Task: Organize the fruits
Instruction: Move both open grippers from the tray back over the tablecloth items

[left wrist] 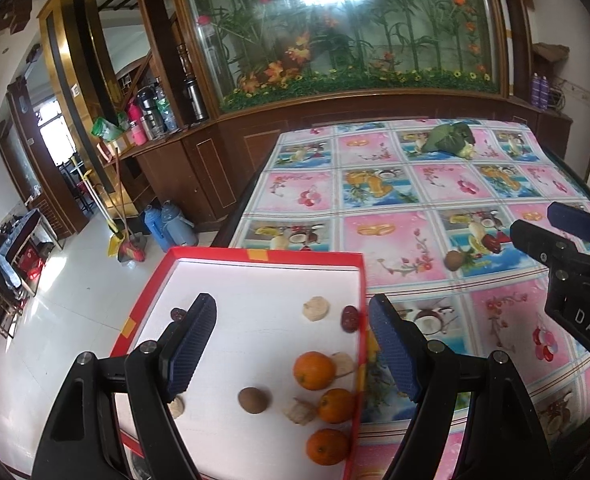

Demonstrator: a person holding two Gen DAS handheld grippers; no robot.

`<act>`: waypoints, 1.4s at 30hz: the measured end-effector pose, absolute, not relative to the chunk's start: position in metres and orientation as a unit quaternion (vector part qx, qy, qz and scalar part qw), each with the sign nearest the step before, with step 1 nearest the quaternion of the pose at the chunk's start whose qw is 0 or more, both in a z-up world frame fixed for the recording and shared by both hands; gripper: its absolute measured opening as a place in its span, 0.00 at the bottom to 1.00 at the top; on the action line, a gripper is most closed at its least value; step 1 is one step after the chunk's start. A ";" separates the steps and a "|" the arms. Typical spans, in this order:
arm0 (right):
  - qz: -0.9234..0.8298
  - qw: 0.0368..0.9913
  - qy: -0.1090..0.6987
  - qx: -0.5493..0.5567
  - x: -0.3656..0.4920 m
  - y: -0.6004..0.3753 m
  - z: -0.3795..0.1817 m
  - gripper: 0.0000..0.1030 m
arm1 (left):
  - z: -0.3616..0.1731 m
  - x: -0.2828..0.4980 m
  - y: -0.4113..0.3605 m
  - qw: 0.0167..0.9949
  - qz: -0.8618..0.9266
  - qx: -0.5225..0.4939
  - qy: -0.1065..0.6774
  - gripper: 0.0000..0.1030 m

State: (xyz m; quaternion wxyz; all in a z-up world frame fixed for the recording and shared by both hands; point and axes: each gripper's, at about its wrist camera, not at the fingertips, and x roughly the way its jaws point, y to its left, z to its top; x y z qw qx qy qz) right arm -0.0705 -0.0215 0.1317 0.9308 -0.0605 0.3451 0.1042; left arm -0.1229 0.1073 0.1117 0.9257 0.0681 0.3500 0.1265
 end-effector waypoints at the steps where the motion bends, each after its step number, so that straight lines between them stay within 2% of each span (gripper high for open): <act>1: 0.095 0.933 0.341 -0.064 -0.072 -0.026 0.134 0.47 | 0.113 -0.123 0.103 0.926 0.123 0.071 0.349 0.76; 5: 0.076 0.939 0.327 -0.071 -0.078 -0.039 0.142 0.48 | 0.115 -0.121 0.088 0.927 0.114 0.080 0.349 0.76; 8: 0.067 0.943 0.318 -0.075 -0.083 -0.047 0.146 0.55 | 0.117 -0.119 0.078 0.926 0.108 0.087 0.350 0.76; 27: 0.021 0.956 0.284 -0.070 -0.095 -0.108 0.158 0.71 | 0.118 -0.111 0.016 0.924 0.070 0.123 0.356 0.78; 31: 0.034 0.953 0.296 -0.049 -0.084 -0.130 0.146 0.75 | 0.105 -0.098 0.014 0.916 0.071 0.131 0.371 0.80; 42: 0.114 0.918 0.379 0.003 -0.022 -0.156 0.068 0.75 | 0.064 -0.067 0.052 0.889 0.108 0.119 0.429 0.80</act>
